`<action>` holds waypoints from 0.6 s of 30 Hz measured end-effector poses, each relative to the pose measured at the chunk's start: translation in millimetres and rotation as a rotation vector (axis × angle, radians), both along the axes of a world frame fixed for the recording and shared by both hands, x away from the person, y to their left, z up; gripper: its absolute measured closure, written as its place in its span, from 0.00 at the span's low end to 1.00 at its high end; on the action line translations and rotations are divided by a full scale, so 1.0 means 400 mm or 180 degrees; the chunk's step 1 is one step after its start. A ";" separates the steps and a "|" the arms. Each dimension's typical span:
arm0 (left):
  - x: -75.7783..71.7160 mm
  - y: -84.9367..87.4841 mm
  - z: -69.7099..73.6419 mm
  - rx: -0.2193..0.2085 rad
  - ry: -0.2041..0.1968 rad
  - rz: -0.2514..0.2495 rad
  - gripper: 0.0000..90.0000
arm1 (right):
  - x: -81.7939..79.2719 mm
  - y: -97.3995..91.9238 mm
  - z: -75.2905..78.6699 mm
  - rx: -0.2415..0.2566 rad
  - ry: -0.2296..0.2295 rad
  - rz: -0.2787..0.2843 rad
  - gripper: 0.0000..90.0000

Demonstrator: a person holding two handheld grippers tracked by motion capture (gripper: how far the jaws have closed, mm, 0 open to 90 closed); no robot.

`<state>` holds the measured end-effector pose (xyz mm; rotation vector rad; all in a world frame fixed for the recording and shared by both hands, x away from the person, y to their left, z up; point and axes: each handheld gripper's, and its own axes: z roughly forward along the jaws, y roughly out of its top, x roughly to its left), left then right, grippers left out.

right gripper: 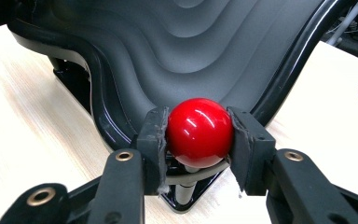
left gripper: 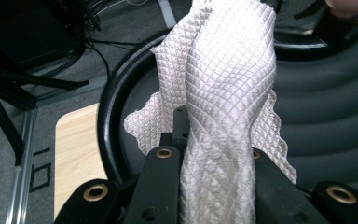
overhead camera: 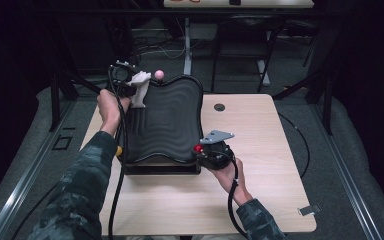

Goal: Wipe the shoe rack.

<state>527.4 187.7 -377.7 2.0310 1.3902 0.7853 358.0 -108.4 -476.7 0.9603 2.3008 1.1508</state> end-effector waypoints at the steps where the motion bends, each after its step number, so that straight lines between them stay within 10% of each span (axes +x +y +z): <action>1: 0.002 0.001 0.000 0.0010 -0.0007 0.0011 0.94 | 0.000 0.000 0.000 0.0004 -0.0004 0.0004 0.67; 18: -0.008 0.033 -0.006 -0.0139 0.0117 0.0006 0.94 | 0.000 0.001 0.000 0.0007 0.0003 0.0002 0.67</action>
